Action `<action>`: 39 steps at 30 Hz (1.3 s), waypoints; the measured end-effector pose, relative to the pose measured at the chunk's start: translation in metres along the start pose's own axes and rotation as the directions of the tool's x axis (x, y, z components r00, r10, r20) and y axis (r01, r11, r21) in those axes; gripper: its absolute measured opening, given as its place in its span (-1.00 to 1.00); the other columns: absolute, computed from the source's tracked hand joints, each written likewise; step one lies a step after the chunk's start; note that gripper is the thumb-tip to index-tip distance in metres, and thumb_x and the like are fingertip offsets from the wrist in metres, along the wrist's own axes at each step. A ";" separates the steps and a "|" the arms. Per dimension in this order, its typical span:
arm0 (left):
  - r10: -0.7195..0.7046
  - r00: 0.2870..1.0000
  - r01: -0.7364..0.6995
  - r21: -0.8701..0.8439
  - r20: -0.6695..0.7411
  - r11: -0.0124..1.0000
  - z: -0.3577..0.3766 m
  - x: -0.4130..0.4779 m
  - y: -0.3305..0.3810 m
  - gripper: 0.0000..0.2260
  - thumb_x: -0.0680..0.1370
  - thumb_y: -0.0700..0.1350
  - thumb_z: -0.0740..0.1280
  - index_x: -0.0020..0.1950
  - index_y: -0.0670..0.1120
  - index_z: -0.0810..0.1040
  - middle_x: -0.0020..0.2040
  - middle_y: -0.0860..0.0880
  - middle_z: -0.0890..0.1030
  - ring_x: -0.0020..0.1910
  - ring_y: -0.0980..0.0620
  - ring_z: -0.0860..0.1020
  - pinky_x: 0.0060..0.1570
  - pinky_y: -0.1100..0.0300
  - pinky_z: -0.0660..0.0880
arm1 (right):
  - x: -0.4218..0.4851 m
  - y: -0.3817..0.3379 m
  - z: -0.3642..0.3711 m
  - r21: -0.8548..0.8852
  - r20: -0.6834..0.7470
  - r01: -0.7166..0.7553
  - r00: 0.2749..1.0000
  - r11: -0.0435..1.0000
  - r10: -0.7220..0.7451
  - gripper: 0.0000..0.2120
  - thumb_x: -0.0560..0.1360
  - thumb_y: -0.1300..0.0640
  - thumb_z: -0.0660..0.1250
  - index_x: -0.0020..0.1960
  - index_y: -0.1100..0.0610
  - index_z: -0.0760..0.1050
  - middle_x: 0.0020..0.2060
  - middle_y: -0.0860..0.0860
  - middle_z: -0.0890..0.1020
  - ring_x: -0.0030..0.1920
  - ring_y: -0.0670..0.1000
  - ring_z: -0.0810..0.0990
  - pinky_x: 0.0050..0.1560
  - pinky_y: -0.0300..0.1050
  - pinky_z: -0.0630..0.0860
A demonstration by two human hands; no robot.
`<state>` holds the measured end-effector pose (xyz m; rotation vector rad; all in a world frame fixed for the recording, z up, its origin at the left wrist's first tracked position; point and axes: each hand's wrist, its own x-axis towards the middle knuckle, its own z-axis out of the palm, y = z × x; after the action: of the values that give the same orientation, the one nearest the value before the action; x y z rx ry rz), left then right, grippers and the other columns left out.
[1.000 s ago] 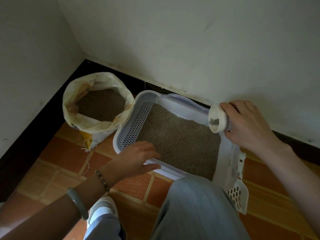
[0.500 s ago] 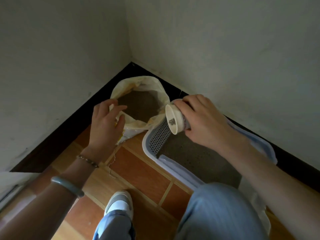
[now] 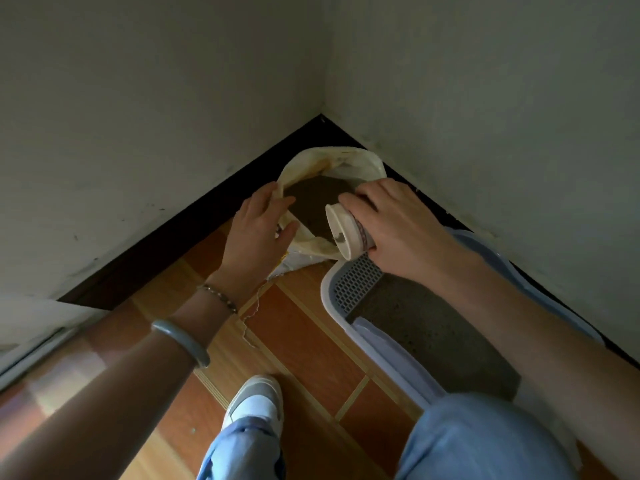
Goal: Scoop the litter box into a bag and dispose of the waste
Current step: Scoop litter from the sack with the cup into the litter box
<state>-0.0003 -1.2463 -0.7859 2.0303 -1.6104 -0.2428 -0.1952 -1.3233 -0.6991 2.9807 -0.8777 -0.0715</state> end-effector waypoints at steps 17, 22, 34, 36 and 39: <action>0.083 0.996 -0.084 -0.034 -0.022 0.996 0.009 0.002 -0.016 -0.64 0.49 -0.17 0.38 0.29 -0.10 0.51 0.35 -0.17 0.41 0.28 -0.16 0.41 0.25 0.07 0.35 | 0.104 -0.012 0.087 -0.335 0.287 -0.154 0.923 0.930 0.256 -0.55 0.45 0.02 0.29 0.30 0.12 0.35 0.25 0.11 0.45 0.29 0.14 0.36 0.31 0.01 0.19; 0.112 0.994 -0.112 -0.037 -0.019 0.993 0.007 0.001 -0.022 -0.62 0.49 -0.17 0.38 0.30 -0.11 0.51 0.33 -0.18 0.43 0.24 -0.15 0.42 0.23 0.16 0.29 | 0.121 -0.011 0.115 -0.333 0.330 -0.203 0.890 0.921 0.315 -0.52 0.48 0.00 0.27 0.35 0.11 0.32 0.29 0.11 0.41 0.32 0.16 0.32 0.33 0.05 0.20; 0.144 0.989 -0.141 -0.113 0.017 0.984 -0.001 0.009 -0.033 -0.61 0.46 -0.13 0.42 0.29 -0.07 0.52 0.32 -0.12 0.43 0.22 -0.07 0.45 0.20 0.20 0.35 | 0.128 -0.002 0.140 0.162 0.372 -0.495 0.832 0.853 0.412 -0.53 0.38 0.04 0.37 0.24 0.16 0.39 0.20 0.17 0.46 0.26 0.26 0.37 0.27 0.18 0.33; 0.137 0.990 -0.134 -0.110 0.021 0.985 0.000 0.008 -0.033 -0.60 0.47 -0.14 0.42 0.30 -0.06 0.52 0.33 -0.11 0.42 0.22 -0.06 0.44 0.19 0.22 0.33 | 0.128 -0.006 0.141 0.318 0.381 -0.528 0.832 0.787 0.404 -0.49 0.32 -0.01 0.41 0.21 0.15 0.42 0.16 0.16 0.51 0.22 0.24 0.43 0.22 0.17 0.40; 0.130 0.991 -0.127 -0.105 0.023 0.986 0.001 0.007 -0.032 -0.60 0.47 -0.15 0.41 0.30 -0.06 0.51 0.34 -0.11 0.42 0.22 -0.06 0.44 0.19 0.23 0.33 | 0.125 -0.009 0.138 0.495 0.372 -0.561 0.827 0.663 0.422 -0.43 0.28 -0.05 0.46 0.21 0.16 0.44 0.13 0.15 0.56 0.19 0.18 0.49 0.19 0.12 0.46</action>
<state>0.0284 -1.2485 -0.8018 1.8460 -1.7032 -0.3034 -0.0929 -1.3859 -0.8421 3.1350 -2.0746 -0.1495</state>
